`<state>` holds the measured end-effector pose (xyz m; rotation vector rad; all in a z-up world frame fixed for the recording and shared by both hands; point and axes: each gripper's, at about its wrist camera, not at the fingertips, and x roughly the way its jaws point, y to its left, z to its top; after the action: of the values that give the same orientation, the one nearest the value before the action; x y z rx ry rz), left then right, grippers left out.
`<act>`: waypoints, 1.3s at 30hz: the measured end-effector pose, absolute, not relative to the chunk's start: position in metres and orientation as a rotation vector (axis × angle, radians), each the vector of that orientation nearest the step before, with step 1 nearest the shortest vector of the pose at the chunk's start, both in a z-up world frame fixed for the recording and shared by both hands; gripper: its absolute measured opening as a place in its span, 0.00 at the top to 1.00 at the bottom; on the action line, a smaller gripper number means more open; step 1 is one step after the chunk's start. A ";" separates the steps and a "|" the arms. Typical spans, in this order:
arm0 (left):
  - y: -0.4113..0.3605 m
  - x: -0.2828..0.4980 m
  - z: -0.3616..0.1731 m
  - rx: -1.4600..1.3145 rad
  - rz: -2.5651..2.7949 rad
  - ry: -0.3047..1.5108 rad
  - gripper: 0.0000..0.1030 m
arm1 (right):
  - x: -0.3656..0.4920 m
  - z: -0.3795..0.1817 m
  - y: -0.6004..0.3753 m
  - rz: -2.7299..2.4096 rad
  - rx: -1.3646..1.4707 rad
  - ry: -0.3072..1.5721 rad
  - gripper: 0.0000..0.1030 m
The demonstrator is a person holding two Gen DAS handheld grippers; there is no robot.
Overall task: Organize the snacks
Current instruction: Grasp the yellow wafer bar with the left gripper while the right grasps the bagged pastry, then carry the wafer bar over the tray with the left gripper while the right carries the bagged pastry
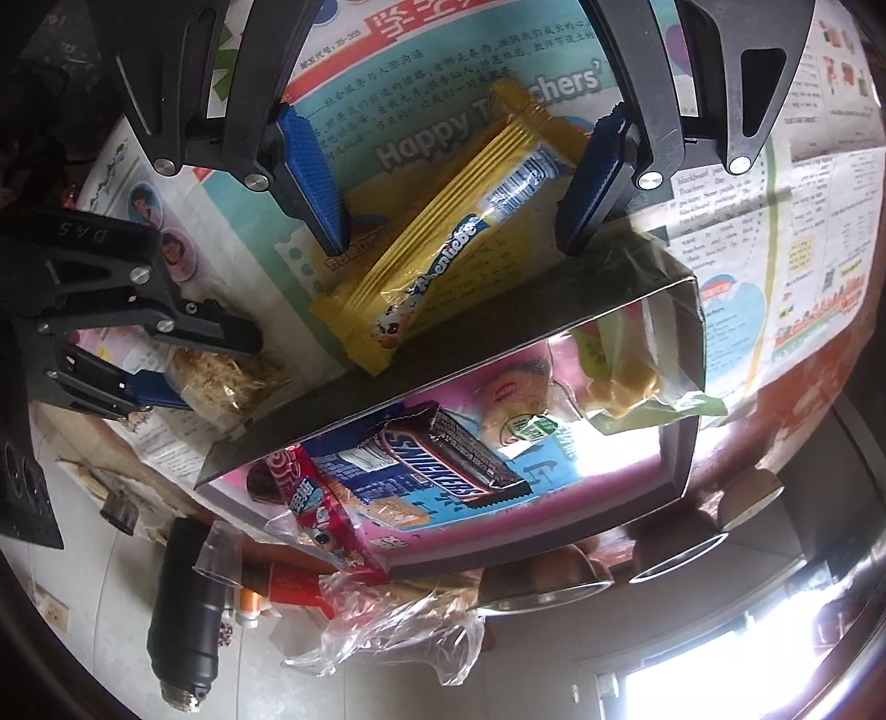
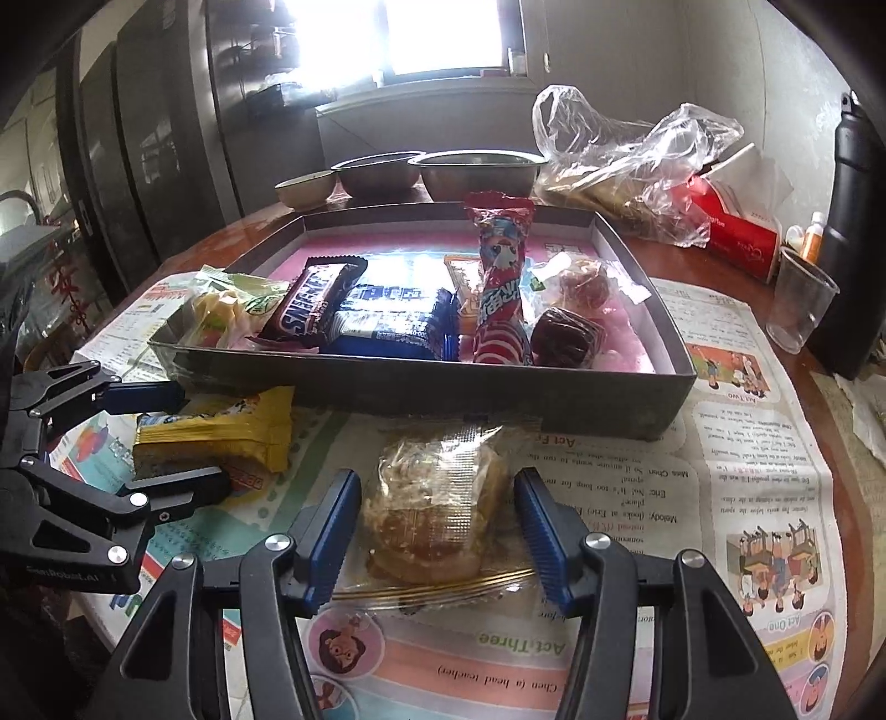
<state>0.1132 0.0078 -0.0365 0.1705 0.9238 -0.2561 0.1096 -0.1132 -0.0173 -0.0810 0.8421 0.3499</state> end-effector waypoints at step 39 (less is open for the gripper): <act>0.041 0.147 0.026 -0.125 -0.164 0.771 0.82 | 0.134 0.044 -0.154 0.375 0.080 0.675 0.57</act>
<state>0.1467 0.0414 0.0264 -0.1254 0.7715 -0.1636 0.1341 -0.1543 0.0441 0.0801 0.6751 0.3754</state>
